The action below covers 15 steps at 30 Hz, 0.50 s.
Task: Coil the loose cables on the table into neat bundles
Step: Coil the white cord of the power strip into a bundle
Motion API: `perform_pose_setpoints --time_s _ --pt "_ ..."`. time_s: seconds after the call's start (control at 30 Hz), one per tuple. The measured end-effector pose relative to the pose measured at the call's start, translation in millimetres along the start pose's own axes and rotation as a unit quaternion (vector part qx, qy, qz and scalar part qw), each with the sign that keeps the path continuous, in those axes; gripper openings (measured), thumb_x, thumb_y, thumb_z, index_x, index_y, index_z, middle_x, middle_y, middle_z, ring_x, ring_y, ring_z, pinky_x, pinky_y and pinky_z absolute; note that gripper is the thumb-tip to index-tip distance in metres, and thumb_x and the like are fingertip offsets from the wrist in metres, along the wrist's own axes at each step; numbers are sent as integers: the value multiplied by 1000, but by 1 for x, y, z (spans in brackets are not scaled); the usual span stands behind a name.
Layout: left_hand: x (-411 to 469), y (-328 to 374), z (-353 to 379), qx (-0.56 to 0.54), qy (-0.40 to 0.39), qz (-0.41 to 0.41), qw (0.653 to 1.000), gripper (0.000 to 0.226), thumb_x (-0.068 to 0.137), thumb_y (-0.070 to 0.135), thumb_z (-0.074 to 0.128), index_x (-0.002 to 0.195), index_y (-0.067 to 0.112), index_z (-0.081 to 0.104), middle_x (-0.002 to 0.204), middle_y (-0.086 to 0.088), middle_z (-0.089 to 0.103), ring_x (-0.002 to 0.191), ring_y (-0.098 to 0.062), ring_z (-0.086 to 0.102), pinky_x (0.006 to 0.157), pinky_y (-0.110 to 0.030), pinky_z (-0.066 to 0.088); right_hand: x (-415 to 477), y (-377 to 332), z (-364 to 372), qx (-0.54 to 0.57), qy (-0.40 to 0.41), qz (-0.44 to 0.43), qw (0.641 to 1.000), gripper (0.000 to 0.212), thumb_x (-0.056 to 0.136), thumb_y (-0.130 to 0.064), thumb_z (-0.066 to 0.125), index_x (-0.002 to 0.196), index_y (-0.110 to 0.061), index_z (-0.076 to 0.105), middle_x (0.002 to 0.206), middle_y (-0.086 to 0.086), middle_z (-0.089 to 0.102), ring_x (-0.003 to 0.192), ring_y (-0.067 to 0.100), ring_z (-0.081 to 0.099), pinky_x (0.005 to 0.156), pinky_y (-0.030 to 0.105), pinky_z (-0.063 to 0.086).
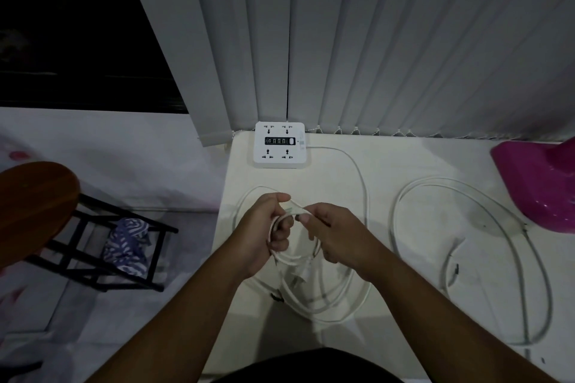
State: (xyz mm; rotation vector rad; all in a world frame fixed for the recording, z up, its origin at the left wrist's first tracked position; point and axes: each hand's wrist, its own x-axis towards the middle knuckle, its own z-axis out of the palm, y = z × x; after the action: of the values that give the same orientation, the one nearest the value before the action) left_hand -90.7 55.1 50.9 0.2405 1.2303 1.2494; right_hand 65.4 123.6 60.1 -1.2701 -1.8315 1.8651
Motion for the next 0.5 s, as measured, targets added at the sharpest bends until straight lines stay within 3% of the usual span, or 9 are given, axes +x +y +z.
perform_pose_setpoints --time_s 0.1,0.17,0.23,0.33,0.43,0.5 --pt "-4 -2 -6 13 -41 4 999 30 99 17 48 126 11 59 72 -8 61 67 -23 63 62 -32 46 2 1 -2 28 37 15 999 22 100 -35 59 89 -23 72 65 -8 61 42 14 43 41 25 37" --pt "-6 -8 -9 -17 -55 -1 998 28 100 22 55 123 11 65 73 -6 60 73 -22 66 69 -35 52 1 4 -1 30 55 16 998 21 99 -36 59 90 -24 73 66 -9 62 42 14 46 42 24 40" --pt "-7 -14 -9 -84 -46 -6 995 24 102 17 52 120 9 65 67 -3 51 59 -17 56 62 -32 53 -1 7 2 23 54 20 998 20 99 -35 60 90 -22 72 71 -6 64 42 13 47 42 25 41" --pt "-6 -18 -8 -84 -10 -21 996 16 103 11 45 111 13 58 59 4 36 44 -9 29 41 -22 34 -3 10 5 31 36 38 998 14 98 -32 62 95 -24 73 80 0 65 43 7 45 42 22 37" --pt "-6 -12 -8 -47 -6 -30 998 15 100 10 43 106 17 55 56 5 32 40 -7 22 36 -20 23 -3 7 1 8 12 29 999 15 96 -32 64 110 -33 71 88 -1 69 42 0 43 41 16 34" --pt "-6 -6 -8 -29 -18 -29 999 16 100 10 42 107 17 55 55 5 32 40 -7 22 36 -19 22 -2 4 -1 -15 -5 6 1000 15 97 -36 63 107 -33 73 81 -6 68 42 0 41 40 16 33"
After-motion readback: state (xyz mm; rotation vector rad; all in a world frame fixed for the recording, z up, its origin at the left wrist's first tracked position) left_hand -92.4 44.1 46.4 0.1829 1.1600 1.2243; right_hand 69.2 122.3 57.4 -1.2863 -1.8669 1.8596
